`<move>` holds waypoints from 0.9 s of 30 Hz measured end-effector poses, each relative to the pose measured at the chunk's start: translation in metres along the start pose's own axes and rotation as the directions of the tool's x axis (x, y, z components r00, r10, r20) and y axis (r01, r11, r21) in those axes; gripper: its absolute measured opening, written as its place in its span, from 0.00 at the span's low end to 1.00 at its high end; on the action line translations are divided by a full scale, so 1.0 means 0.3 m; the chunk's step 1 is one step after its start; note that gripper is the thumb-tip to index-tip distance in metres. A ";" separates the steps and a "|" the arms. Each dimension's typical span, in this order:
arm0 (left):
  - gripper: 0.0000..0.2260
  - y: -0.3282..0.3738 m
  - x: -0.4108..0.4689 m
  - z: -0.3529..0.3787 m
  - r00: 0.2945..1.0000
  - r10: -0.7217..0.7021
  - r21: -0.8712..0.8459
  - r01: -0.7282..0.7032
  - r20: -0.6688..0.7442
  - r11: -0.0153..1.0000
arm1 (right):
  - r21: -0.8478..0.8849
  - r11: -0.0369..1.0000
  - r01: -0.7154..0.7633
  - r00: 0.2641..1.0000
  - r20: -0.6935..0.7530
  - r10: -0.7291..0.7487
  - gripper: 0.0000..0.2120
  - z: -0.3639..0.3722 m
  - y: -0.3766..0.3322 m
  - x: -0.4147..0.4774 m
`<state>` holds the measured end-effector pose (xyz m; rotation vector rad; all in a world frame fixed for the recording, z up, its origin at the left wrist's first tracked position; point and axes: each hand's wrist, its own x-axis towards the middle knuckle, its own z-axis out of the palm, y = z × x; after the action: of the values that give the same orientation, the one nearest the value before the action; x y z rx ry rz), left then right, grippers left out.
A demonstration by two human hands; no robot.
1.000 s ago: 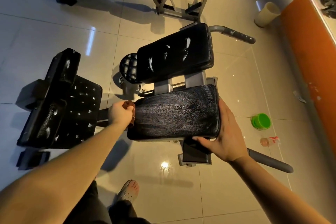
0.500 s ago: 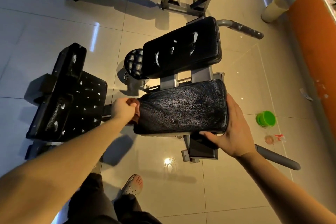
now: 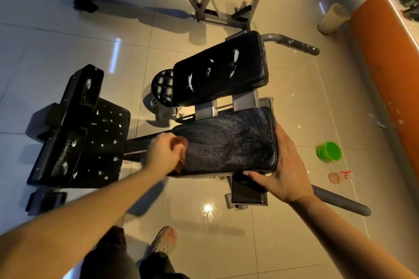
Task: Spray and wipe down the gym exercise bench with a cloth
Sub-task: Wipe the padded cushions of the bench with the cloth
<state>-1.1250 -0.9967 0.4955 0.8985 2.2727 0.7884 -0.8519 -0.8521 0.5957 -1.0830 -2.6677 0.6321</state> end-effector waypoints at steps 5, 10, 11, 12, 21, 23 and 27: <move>0.04 0.140 0.126 0.014 0.982 -0.181 -0.115 0.174 -0.056 0.978 | -0.004 1.000 0.000 1.000 0.006 0.000 0.62 0.002 0.001 0.001; 0.06 0.481 -0.071 0.061 0.965 0.249 -0.268 -0.219 0.082 0.938 | 0.019 0.999 0.048 0.999 -0.024 -0.048 0.58 -0.006 -0.021 0.002; 0.07 0.471 -0.115 0.057 0.936 0.336 -0.252 -0.302 0.105 0.920 | 0.023 0.998 0.058 0.998 -0.036 -0.057 0.58 -0.008 -0.023 0.001; 0.06 0.432 -0.137 0.054 0.915 0.387 -0.235 -0.354 0.114 0.905 | 0.024 0.998 0.058 0.998 -0.036 -0.057 0.58 -0.008 -0.023 0.002; 0.05 0.328 0.112 0.032 1.000 0.015 -0.192 -0.017 -0.015 0.981 | -0.007 1.000 0.029 1.000 -0.011 -0.029 0.61 -0.004 -0.008 0.002; 0.04 0.477 0.068 0.064 0.989 0.150 -0.275 -0.147 -0.011 0.950 | -0.004 0.999 0.033 0.999 -0.014 -0.033 0.60 -0.006 -0.013 0.003; 0.09 0.497 -0.097 0.050 0.862 0.492 -0.292 -0.442 0.125 0.848 | 0.014 0.999 0.036 0.999 -0.016 -0.036 0.58 -0.003 -0.011 0.001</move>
<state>-1.0369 -0.9239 0.5968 1.3656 1.7429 1.1173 -0.8538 -0.8536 0.5981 -1.0297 -2.6585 0.6323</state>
